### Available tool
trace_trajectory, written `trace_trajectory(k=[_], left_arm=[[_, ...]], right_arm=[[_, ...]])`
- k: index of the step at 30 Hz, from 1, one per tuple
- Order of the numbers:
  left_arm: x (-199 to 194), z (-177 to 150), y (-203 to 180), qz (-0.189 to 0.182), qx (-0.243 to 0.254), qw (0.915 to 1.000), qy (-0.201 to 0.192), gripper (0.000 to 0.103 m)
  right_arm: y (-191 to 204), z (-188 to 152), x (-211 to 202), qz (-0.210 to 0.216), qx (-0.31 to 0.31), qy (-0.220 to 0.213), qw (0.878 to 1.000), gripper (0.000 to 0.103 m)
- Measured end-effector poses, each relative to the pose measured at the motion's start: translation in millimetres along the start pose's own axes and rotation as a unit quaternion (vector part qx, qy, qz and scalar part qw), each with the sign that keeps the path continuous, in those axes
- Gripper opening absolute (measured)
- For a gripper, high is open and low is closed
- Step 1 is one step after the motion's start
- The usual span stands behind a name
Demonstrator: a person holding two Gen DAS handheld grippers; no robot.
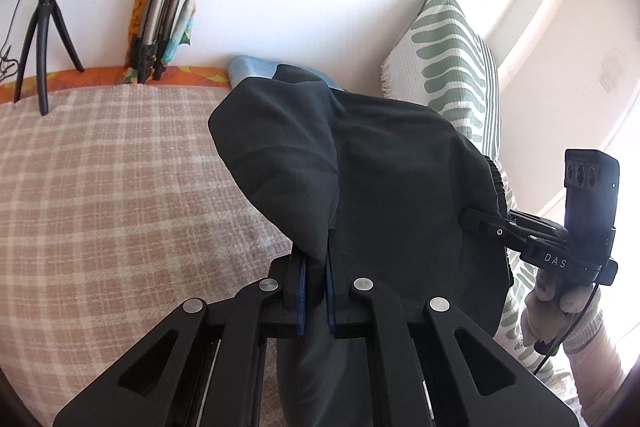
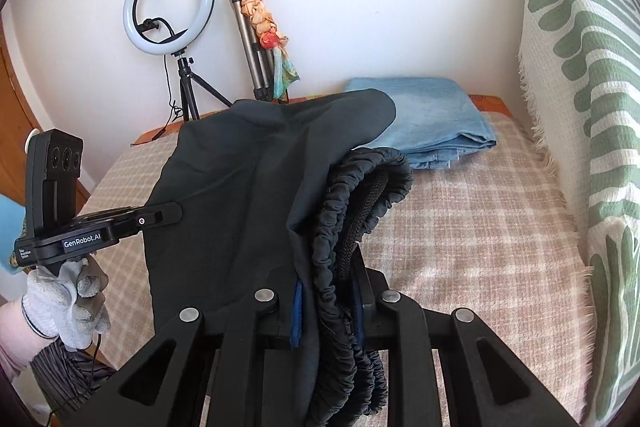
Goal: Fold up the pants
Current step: 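Lift the folded trousers with both tools and carry them toward the patterned pillow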
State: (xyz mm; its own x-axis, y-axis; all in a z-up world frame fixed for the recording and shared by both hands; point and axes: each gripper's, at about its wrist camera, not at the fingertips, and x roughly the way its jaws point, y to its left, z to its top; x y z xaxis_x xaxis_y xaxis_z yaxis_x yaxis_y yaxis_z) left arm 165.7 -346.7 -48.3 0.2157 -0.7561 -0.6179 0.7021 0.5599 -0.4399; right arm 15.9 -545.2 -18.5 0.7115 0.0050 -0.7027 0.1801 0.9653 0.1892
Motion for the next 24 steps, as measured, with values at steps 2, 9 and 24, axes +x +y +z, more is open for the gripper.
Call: trace_trajectory(k=[2, 9, 24], left_arm=[[-2, 11, -6, -0.004, 0.006, 0.9999, -0.008, 0.006], [-3, 57, -29, -0.001, 0.038, 0.9984, -0.041, 0.005], [44, 162, -32, 0.005, 0.057, 0.9955, -0.075, 0.005]], right_arm=[[0, 10, -6, -0.003, -0.002, -0.012, 1.0, 0.018], [-5, 54, -20, -0.015, -0.007, -0.049, 0.999, 0.018], [-51, 161, 8, -0.04, -0.017, -0.081, 0.996, 0.018]])
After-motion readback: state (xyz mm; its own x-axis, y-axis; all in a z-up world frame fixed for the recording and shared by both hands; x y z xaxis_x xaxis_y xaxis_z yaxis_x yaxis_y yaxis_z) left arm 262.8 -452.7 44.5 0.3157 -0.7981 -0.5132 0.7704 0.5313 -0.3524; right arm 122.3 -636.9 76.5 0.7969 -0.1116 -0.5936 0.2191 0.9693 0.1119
